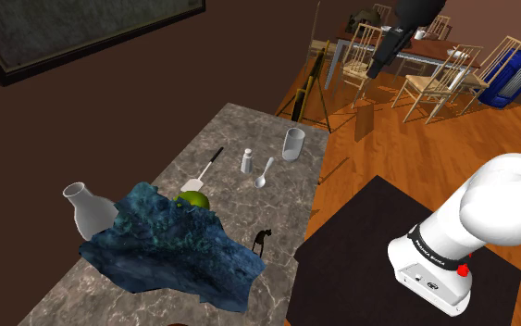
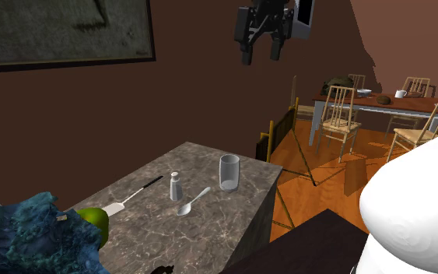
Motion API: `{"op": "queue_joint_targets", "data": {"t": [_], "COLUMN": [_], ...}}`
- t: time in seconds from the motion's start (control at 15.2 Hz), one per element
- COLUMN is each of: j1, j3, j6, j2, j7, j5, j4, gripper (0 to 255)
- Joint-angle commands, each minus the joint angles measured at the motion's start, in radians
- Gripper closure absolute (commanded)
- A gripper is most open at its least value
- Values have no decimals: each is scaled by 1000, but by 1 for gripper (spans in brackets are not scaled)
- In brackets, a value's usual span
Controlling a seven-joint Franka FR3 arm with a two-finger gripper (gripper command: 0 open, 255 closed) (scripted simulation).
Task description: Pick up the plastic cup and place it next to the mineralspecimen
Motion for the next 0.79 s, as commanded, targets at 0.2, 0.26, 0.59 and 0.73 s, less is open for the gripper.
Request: {"op": "queue_joint_targets", "data": {"t": [0.2, 0.26, 0.59, 0.73], "j1": [-3, -4, -10, -12], "j3": [-11, -14, -32, -38], "j6": [91, 122, 272, 331], "j2": [65, 89, 227, 289], "j7": [-9, -13, -29, -36], "j5": [-2, -3, -4, -4], "j4": [-40, -51, -87, -93], "gripper": [0, 0, 0, 0]}}
